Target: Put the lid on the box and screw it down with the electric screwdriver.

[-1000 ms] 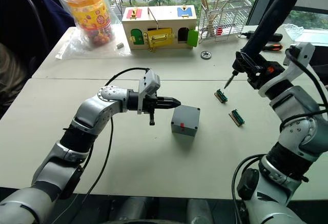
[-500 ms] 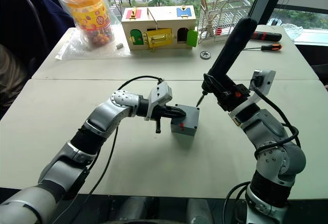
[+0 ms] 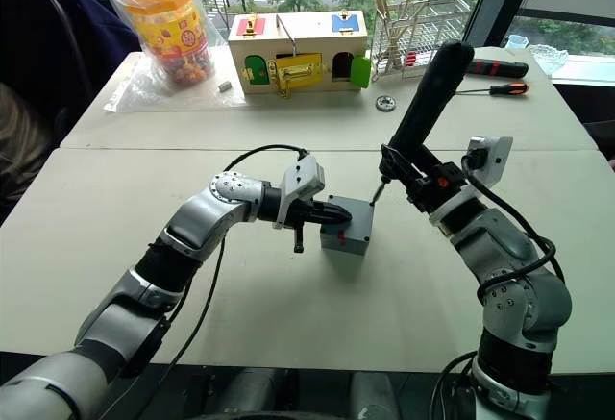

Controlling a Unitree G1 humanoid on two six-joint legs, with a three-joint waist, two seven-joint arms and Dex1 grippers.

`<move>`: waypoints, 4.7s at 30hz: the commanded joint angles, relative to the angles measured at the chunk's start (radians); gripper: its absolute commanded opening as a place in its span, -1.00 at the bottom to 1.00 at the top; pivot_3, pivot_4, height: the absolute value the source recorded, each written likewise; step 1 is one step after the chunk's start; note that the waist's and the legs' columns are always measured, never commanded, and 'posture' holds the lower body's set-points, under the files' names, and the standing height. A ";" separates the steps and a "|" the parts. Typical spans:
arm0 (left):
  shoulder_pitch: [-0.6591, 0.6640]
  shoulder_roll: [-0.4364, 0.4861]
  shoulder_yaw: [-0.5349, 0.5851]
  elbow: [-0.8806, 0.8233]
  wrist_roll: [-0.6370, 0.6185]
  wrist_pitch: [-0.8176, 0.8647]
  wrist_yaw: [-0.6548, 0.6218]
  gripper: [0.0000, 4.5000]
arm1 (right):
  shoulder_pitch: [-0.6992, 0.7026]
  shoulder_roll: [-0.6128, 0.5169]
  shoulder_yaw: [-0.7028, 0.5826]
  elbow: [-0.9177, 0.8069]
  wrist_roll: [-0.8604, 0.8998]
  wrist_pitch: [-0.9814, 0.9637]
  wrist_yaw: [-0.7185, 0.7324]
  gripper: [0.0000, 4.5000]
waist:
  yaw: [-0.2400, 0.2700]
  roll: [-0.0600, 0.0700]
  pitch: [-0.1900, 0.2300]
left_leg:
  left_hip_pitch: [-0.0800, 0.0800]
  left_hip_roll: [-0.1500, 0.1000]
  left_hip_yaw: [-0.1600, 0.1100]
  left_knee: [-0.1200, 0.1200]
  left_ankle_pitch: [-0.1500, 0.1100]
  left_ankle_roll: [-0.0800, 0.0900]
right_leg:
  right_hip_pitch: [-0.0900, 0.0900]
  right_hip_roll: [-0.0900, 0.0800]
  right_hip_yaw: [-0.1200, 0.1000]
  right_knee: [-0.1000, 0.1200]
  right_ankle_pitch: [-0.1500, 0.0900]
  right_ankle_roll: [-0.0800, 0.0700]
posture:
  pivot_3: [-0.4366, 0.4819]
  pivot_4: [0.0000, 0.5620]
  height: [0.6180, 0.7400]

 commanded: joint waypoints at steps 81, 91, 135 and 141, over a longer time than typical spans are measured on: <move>0.032 -0.075 0.010 0.188 0.074 -0.070 0.031 -1.00 | -0.065 -0.045 0.054 -0.027 0.049 -0.102 -0.163 -0.22 | 0.008 -0.011 -0.020 | 0.035 0.006 -0.013 -0.019 0.000 -0.001 | 0.051 0.008 0.001 -0.051 0.000 0.000 | -0.05 -0.47 1.00; 0.008 -0.117 0.211 -0.010 -0.072 0.107 0.168 -1.00 | -0.393 -0.250 -0.096 0.057 0.254 0.201 -0.422 -0.22 | 0.005 -0.003 -0.007 | 0.018 0.007 -0.013 -0.018 0.002 -0.004 | 0.034 0.009 0.001 -0.048 0.000 0.000 | -0.05 -0.47 1.00; 0.111 0.172 0.177 -0.355 -0.190 0.091 0.023 -1.00 | -0.225 -0.825 0.235 0.764 -0.139 0.600 0.167 0.99 | 0.010 -0.002 0.004 | 0.006 0.007 0.002 -0.013 0.005 0.001 | 0.019 0.003 0.000 -0.037 0.000 0.000 | -0.05 -0.47 1.00; 0.043 0.115 0.229 -0.237 -0.177 0.053 0.087 -1.00 | -0.277 -0.830 0.188 0.691 -0.180 0.485 0.166 0.99 | 0.007 -0.002 0.005 | 0.006 0.007 0.003 -0.013 0.005 0.001 | 0.018 0.004 0.000 -0.036 0.000 0.000 | -0.05 -0.47 1.00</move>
